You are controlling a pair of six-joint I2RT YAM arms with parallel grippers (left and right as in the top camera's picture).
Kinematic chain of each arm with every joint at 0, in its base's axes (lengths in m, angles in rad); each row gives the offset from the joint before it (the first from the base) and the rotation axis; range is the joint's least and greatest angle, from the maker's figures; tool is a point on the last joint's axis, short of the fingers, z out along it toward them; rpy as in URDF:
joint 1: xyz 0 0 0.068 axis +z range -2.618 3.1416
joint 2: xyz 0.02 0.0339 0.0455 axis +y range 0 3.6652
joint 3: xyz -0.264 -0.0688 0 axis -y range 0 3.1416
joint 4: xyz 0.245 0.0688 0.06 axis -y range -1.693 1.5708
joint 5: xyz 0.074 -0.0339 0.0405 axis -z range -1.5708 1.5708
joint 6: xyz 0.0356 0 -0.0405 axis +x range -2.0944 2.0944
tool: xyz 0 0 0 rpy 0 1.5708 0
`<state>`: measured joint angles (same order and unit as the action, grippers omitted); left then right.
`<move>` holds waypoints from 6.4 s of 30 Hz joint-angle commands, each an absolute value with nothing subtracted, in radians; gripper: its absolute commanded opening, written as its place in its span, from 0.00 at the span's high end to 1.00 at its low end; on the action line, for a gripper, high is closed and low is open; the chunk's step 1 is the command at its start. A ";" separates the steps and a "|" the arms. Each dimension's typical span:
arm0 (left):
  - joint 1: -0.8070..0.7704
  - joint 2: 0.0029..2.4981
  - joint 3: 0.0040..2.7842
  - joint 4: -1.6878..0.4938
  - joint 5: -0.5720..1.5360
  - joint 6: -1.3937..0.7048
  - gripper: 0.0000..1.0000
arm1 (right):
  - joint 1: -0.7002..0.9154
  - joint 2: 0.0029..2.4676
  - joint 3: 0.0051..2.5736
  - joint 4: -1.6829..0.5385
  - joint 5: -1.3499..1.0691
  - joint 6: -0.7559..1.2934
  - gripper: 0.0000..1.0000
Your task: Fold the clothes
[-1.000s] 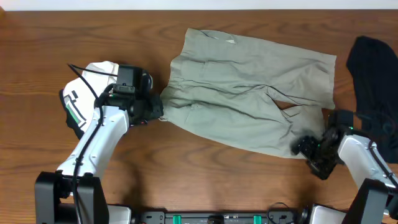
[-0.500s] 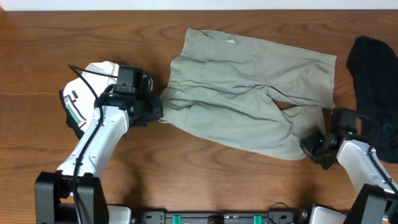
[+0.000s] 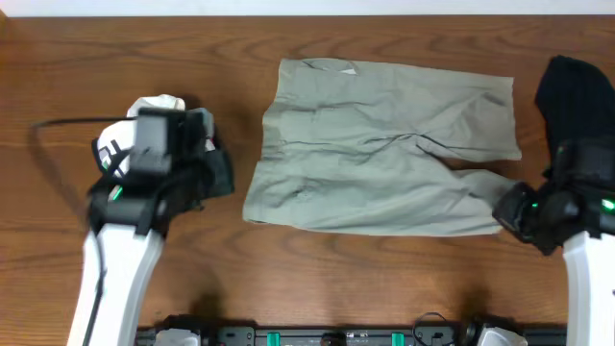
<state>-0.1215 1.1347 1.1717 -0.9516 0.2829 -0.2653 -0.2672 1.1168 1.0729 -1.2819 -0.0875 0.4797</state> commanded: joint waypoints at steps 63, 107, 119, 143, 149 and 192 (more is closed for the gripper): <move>-0.365 1.409 1.104 -1.205 0.448 -0.222 0.94 | -0.270 1.085 1.249 -1.417 0.131 0.439 0.99; -0.101 1.671 1.246 -0.168 0.395 -0.555 0.94 | -0.270 1.805 1.249 -0.486 -0.412 0.469 0.99; -0.101 1.818 1.246 -0.061 0.352 -0.634 0.91 | -0.268 1.901 1.249 -0.403 -0.409 0.511 0.99; -0.219 1.760 1.409 -0.671 0.281 -0.109 0.76 | -0.184 1.760 1.249 -0.674 -0.943 0.061 0.97; -0.275 1.858 1.395 -0.657 0.219 -0.109 0.77 | -0.051 1.780 1.248 -0.607 -0.587 0.125 0.99; -0.274 1.949 1.399 -0.657 0.381 -0.316 0.19 | -0.114 1.716 1.248 -0.786 -0.637 0.081 0.78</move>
<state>-0.2768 1.8935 1.4040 -0.6765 0.3069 -0.2543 -0.1780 1.7092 1.2453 -0.7761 -0.6907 0.0849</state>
